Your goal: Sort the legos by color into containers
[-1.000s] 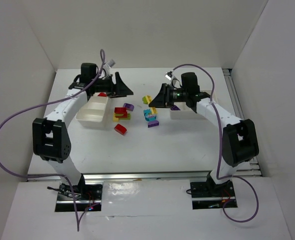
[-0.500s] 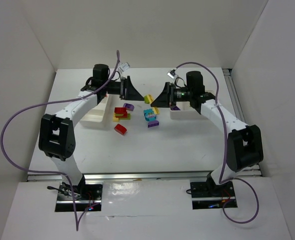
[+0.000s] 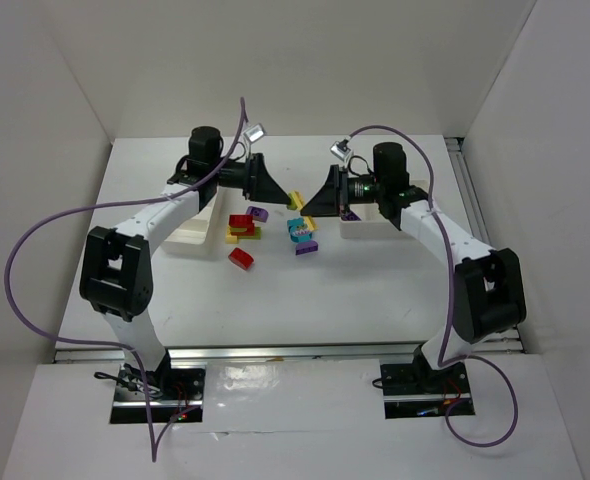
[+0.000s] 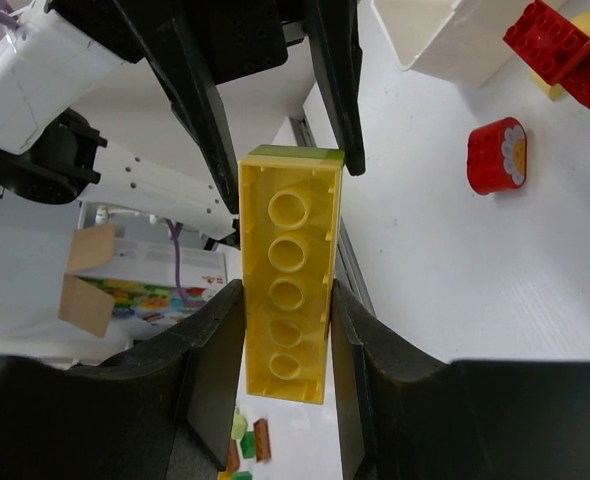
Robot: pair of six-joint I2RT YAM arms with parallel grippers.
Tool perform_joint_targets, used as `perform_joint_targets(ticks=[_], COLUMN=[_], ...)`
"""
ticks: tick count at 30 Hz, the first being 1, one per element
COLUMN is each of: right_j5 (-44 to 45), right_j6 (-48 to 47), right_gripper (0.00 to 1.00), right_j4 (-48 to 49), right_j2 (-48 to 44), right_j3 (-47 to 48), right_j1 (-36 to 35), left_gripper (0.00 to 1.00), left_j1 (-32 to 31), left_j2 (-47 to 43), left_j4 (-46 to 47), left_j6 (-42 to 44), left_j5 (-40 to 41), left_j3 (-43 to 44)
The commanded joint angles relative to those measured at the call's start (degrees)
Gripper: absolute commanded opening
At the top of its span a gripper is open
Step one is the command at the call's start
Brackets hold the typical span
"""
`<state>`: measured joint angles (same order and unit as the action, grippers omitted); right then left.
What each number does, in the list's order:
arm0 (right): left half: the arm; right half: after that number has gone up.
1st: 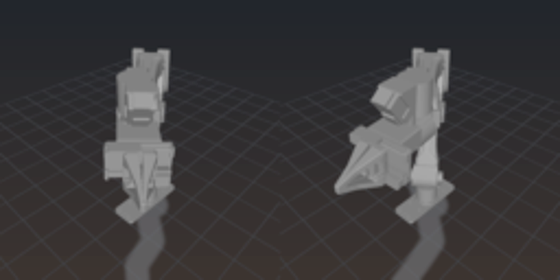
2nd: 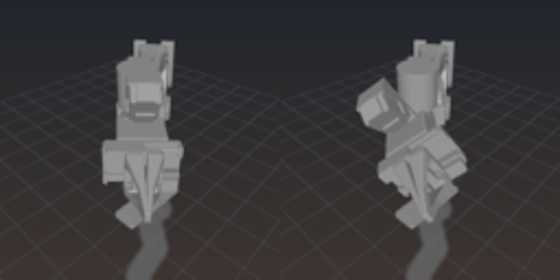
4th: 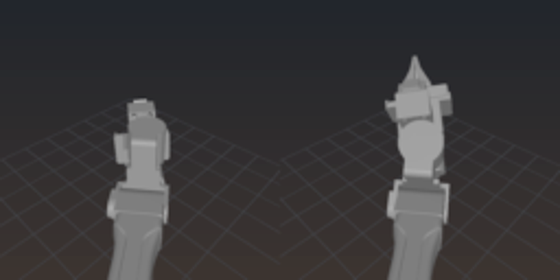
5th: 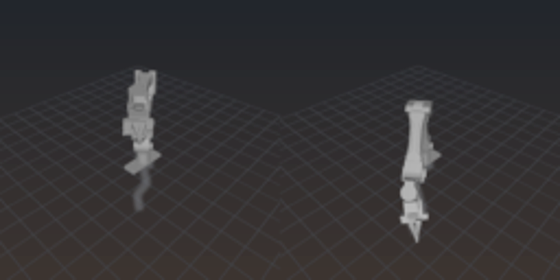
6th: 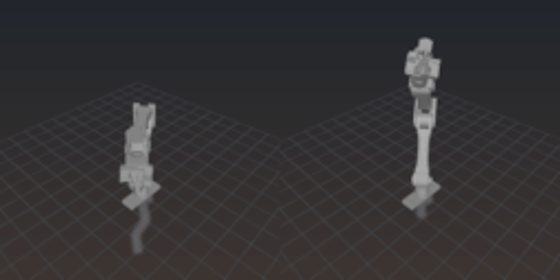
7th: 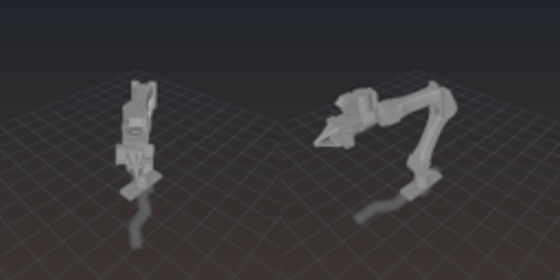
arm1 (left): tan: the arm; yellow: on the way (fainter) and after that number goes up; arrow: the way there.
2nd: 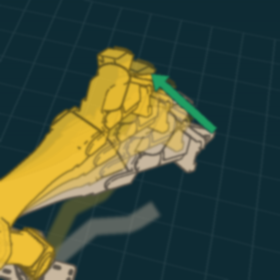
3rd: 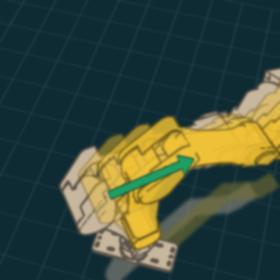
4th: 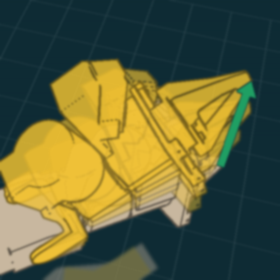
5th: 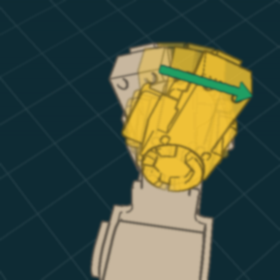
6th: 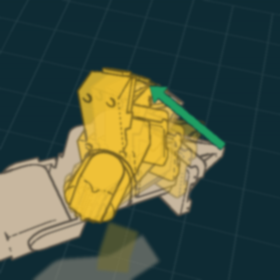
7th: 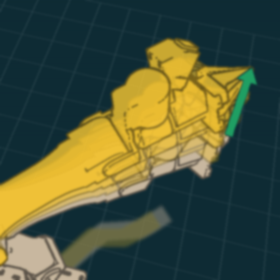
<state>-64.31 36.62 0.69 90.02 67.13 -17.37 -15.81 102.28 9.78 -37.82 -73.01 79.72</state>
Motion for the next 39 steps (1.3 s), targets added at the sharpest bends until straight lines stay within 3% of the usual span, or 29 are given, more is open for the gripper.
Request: perform_joint_targets(ticks=[1, 4, 7, 8, 13, 18, 23, 28, 35, 39], right_j5=[-1.34, -1.34, -1.34, -0.47, 8.22, 17.71, 20.98, 30.56, 34.43, 37.68], right_j6=[1.08, 1.08, 1.08, 1.08, -4.36, -4.37, -6.28, -11.57, -11.57, -11.57], right_gripper=[0.13, 0.13, 0.13, 0.13, 0.13, 0.13, 0.13, 0.13, 0.18, 0.27], right_j4=[4.58, 4.58, 3.88, 3.1, -6.92, -9.03, -11.31, -20.98, -19.06, -17.83], right_j2=[0.42, 0.95, 0.95, 0.95, 0.34, -2.73, -2.22, 4.63, 10.7, 14.21], right_j3=[0.1, 0.1, 0.1, 0.1, 2.21, 1.16, 1.16, 7.22, 6.61, 7.22], right_j1=[0.23, 0.23, 0.23, 0.23, 0.75, 1.28, 0.76, -5.29, -10.05, -11.29], left_gripper=[0.57, 0.46, 0.18, 0.01, 0.0, 0.0, 0.0, 0.0, 0.0, 0.0], left_j1=[-0.18, -0.18, -0.18, -0.18, 1.3, 5.35, 7.28, 8.78, 7.12, 6.06], left_j2=[0.64, 0.64, 1.17, 1.78, 2.83, 2.84, 2.22, 1.08, 2.05, 3.28], left_j4=[5.15, 7.44, 8.06, 7.28, -3.61, -12.22, -17.86, -18.48, -19.01, -19.01], left_j6=[-0.58, -2.25, -3.05, -3.05, 2.75, 6.44, 9.78, 5.92, 1.0, -1.72], left_j5=[-3.8, -3.8, -4.33, -4.33, -0.47, 3.84, 7.0, 13.24, 17.38, 21.32], left_j3=[0.7, 0.17, 0.17, 0.69, 2.72, 1.58, 1.05, 4.9, 13.87, 15.02])
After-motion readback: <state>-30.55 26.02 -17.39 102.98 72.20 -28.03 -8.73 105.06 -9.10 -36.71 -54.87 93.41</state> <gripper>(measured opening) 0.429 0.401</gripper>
